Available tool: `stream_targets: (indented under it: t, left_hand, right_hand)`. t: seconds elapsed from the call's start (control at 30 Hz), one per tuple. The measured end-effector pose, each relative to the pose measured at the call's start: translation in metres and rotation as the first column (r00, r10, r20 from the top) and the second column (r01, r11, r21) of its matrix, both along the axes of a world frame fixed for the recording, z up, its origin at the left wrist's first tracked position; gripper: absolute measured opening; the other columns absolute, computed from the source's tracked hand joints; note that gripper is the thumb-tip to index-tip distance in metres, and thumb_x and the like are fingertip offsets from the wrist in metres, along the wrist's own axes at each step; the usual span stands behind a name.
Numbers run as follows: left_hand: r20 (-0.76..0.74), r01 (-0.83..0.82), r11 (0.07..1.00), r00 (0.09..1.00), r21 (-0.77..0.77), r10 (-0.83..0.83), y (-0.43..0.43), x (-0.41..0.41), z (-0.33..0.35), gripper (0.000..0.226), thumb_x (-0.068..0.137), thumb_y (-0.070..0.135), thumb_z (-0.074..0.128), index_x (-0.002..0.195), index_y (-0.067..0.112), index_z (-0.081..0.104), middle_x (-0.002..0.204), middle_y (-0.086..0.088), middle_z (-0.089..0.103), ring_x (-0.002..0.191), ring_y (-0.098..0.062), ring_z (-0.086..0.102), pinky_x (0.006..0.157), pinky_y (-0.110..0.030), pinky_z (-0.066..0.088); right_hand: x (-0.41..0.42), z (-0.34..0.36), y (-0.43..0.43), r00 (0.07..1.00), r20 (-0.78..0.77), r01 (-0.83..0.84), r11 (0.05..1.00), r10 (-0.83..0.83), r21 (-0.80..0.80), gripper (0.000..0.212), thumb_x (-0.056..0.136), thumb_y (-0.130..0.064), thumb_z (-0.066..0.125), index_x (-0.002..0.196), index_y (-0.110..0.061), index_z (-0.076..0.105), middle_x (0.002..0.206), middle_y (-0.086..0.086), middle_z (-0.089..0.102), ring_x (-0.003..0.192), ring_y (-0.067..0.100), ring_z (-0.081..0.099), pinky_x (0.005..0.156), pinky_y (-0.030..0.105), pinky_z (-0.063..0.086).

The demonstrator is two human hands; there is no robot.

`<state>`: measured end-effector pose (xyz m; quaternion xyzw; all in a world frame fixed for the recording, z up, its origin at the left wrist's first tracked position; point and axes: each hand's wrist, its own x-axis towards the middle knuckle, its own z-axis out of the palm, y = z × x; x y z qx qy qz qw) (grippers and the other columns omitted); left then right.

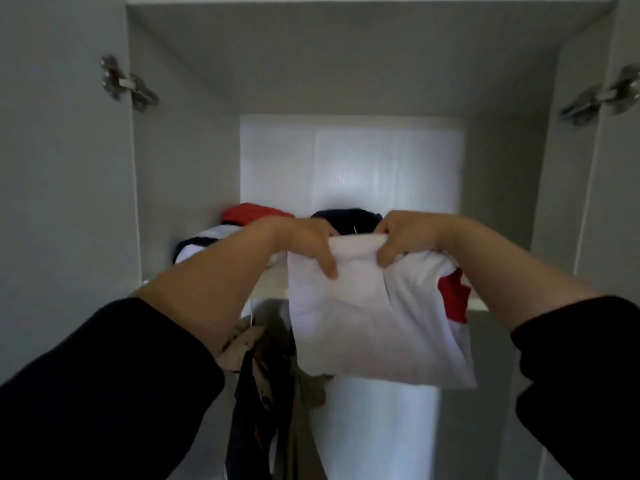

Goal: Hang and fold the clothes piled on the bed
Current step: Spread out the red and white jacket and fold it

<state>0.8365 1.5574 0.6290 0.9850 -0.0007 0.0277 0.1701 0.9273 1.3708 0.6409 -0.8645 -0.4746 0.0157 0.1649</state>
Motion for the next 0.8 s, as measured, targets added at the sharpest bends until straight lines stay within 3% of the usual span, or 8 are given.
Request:
stream_targets:
  t: [0.17,0.3,0.37,0.47,0.5,0.6,0.67,0.8]
  left_hand:
    - [0.373,-0.071,0.992,0.928,0.107,0.026,0.034,0.021,0.102,0.026,0.062,0.027,0.083,0.076,0.028,0.061,0.08,0.013,0.061,0.073,-0.008,0.06,0.056,-0.023,0.042]
    - [0.709,-0.292,0.876,0.701,0.385,-0.078,0.053,0.057,0.095,0.025,0.068,0.025,0.07,0.081,0.023,0.049,0.074,0.009,0.049,0.077,-0.02,0.055,0.056,-0.028,0.033]
    - [0.725,-0.318,0.815,0.667,0.485,-0.171,0.065,0.075,0.055,0.023,0.072,0.021,0.063,0.09,0.023,0.048,0.085,0.005,0.051,0.085,-0.023,0.055,0.062,-0.029,0.034]
    - [0.514,-0.23,0.664,0.815,0.712,-0.268,0.082,0.099,-0.027,0.032,0.081,0.016,0.056,0.113,0.017,0.05,0.11,-0.003,0.053,0.101,-0.024,0.051,0.07,-0.035,0.037]
    - [0.435,-0.182,0.636,0.86,0.75,-0.266,0.086,0.105,-0.052,0.034,0.083,0.014,0.052,0.117,0.016,0.049,0.114,-0.005,0.052,0.105,-0.025,0.049,0.072,-0.036,0.037]
    - [0.396,-0.133,0.679,0.884,0.722,-0.248,0.098,0.118,-0.089,0.035,0.086,0.011,0.049,0.121,0.015,0.049,0.117,-0.006,0.05,0.107,-0.026,0.047,0.07,-0.035,0.034]
    - [0.4,-0.134,0.692,0.885,0.709,-0.239,0.107,0.119,-0.087,0.038,0.084,0.013,0.052,0.122,0.016,0.048,0.118,-0.006,0.05,0.106,-0.024,0.046,0.069,-0.032,0.029]
    - [0.247,-0.069,0.708,0.957,0.703,-0.152,0.113,0.117,-0.078,0.037,0.084,0.024,0.055,0.12,0.022,0.048,0.114,-0.001,0.049,0.103,-0.019,0.046,0.073,-0.029,0.03]
  right_hand:
    - [0.014,0.1,0.033,0.918,0.377,0.024,0.967,-0.122,0.255,0.01,0.067,-0.015,0.068,0.074,-0.022,0.069,0.071,-0.004,0.066,0.064,0.011,0.059,0.052,0.021,0.044]
    - [0.043,0.086,0.067,0.687,0.687,-0.047,0.93,-0.235,0.365,0.015,0.073,-0.003,0.058,0.086,-0.006,0.064,0.089,0.011,0.06,0.085,0.028,0.054,0.068,0.035,0.042]
    - [0.057,0.043,0.076,0.514,0.838,-0.099,0.957,-0.185,0.272,0.021,0.068,0.002,0.063,0.088,-0.005,0.061,0.089,0.014,0.058,0.084,0.03,0.054,0.069,0.036,0.039]
    - [0.075,-0.045,0.081,0.344,0.939,-0.125,0.991,0.007,0.038,0.034,0.053,-0.005,0.08,0.083,-0.01,0.066,0.076,0.008,0.06,0.066,0.026,0.058,0.059,0.032,0.045]
    - [0.081,-0.068,0.082,0.352,0.935,-0.068,0.998,0.042,-0.019,0.033,0.057,-0.009,0.079,0.088,-0.013,0.066,0.079,0.006,0.061,0.069,0.024,0.059,0.061,0.031,0.045]
    - [0.107,-0.094,0.081,0.599,0.798,0.161,0.986,-0.068,-0.036,0.036,0.08,-0.017,0.06,0.115,-0.017,0.052,0.11,0.007,0.054,0.102,0.027,0.051,0.08,0.035,0.034]
    - [0.121,-0.088,0.074,0.639,0.755,0.218,0.976,-0.147,0.005,0.037,0.083,-0.023,0.058,0.119,-0.02,0.048,0.114,0.004,0.051,0.108,0.025,0.048,0.08,0.033,0.029]
    - [0.129,-0.09,0.063,0.681,0.727,0.186,0.981,-0.084,-0.061,0.025,0.084,-0.01,0.051,0.108,-0.015,0.052,0.108,0.004,0.056,0.101,0.023,0.052,0.069,0.027,0.024]
